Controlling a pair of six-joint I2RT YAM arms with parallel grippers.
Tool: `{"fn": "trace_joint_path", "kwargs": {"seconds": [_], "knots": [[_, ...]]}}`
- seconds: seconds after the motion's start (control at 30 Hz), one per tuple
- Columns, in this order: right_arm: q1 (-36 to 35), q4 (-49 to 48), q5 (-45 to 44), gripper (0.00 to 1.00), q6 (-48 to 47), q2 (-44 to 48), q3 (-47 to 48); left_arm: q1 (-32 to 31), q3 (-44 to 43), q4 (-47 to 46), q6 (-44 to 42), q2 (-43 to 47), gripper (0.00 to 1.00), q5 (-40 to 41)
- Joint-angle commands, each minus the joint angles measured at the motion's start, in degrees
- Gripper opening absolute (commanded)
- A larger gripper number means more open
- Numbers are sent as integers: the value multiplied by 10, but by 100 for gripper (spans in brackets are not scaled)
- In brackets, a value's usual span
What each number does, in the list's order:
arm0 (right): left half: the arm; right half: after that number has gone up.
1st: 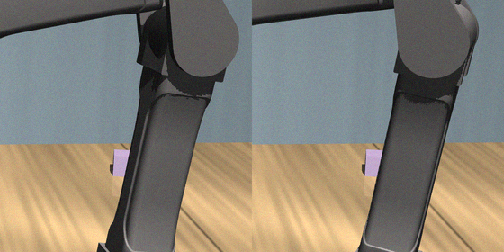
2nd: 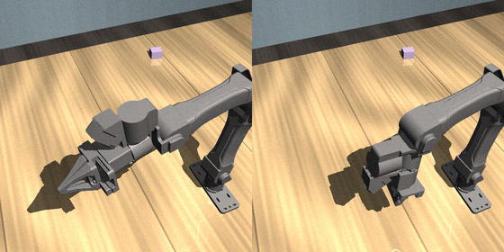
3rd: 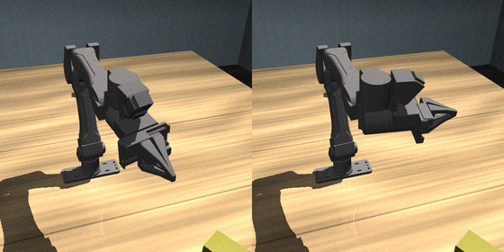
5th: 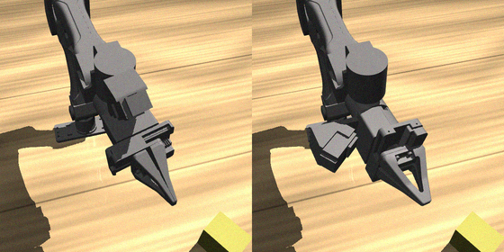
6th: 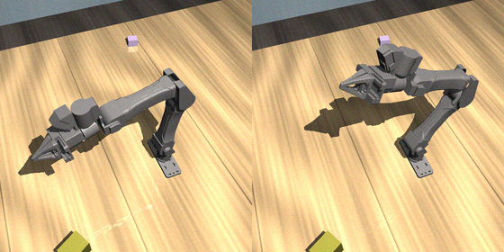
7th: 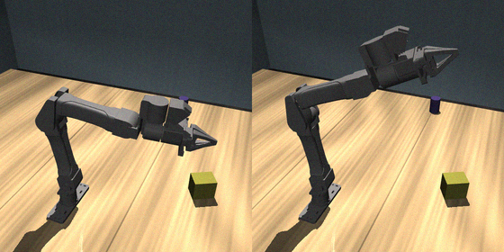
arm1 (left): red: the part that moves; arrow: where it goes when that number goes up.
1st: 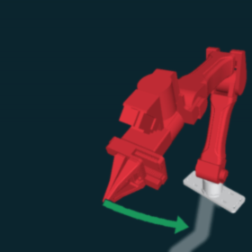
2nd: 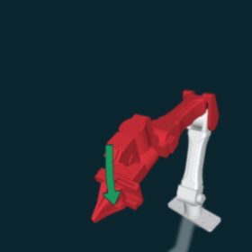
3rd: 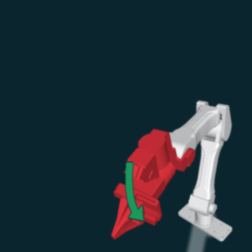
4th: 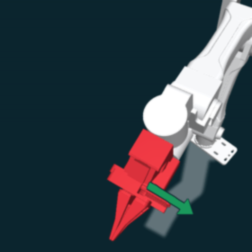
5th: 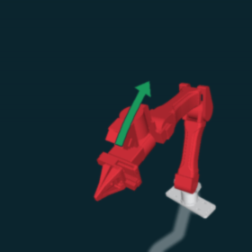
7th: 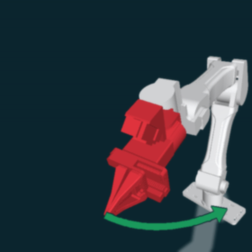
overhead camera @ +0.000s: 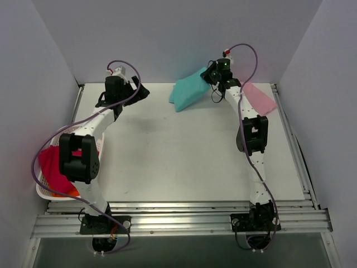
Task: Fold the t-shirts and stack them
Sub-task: Neatly place the folded tshirt to the corner
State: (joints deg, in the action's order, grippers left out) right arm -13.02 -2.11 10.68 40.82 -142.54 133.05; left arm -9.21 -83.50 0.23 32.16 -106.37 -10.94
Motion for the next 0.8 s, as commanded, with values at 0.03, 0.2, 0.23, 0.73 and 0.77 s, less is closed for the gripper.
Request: {"fn": "trace_joint_path", "kwargs": {"seconds": [0.03, 0.2, 0.23, 0.73, 0.77], "knots": [[58, 48, -36, 0, -13, -2, 56, 4, 1, -27, -7, 32, 94, -7], [166, 37, -55, 0, -2, 48, 14, 7, 1, -28, -6, 29, 94, -9], [180, 33, -58, 0, 0, 57, -15, 7, 0, -29, -6, 27, 94, -9], [208, -29, -133, 98, 47, 151, -223, 4, -10, -28, -2, 12, 94, -23], [196, -23, -147, 99, 38, 157, -229, 4, -9, -28, -3, 14, 94, -20]]}}
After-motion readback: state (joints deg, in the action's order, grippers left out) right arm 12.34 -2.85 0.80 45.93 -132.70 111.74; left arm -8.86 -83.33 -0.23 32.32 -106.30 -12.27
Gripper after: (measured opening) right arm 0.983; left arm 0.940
